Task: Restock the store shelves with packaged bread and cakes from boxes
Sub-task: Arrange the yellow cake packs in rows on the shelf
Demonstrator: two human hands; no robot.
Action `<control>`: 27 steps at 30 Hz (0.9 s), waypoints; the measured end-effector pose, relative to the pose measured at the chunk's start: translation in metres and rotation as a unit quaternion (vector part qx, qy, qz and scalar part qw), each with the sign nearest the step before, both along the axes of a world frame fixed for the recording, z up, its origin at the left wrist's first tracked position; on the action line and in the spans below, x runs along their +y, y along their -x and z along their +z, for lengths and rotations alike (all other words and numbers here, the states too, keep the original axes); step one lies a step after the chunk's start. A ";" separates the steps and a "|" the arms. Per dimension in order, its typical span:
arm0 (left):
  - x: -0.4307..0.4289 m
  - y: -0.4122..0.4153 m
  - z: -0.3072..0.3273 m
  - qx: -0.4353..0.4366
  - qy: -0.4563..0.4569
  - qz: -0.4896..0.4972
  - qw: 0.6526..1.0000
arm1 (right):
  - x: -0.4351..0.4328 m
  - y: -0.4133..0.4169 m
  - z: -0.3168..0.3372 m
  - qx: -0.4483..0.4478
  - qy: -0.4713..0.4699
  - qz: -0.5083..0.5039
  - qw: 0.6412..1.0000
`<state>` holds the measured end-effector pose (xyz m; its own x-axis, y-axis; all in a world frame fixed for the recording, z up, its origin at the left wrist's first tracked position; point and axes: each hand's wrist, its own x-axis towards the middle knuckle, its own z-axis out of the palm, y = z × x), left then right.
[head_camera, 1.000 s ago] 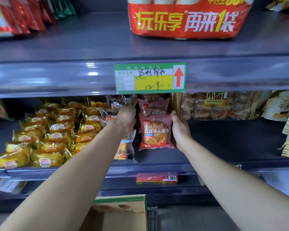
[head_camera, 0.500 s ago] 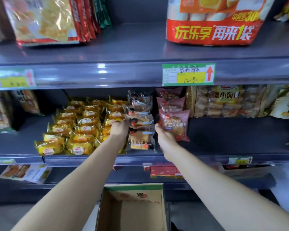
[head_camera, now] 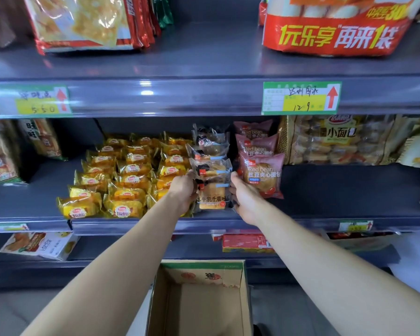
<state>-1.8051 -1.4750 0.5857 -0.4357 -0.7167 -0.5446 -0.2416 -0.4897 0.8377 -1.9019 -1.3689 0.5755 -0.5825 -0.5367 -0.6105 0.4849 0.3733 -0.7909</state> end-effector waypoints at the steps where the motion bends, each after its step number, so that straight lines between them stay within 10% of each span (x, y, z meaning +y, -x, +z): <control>1: 0.001 0.000 -0.001 -0.004 0.001 -0.006 1.000 | 0.000 0.000 -0.001 0.000 0.000 0.000 1.000; 11: -0.011 -0.009 0.007 -0.013 0.084 0.008 0.996 | 0.008 0.000 0.014 0.104 -0.002 0.001 0.995; 27: 0.080 0.015 0.032 -0.005 0.145 -0.238 0.960 | 0.105 0.010 0.038 0.197 -0.005 -0.151 0.969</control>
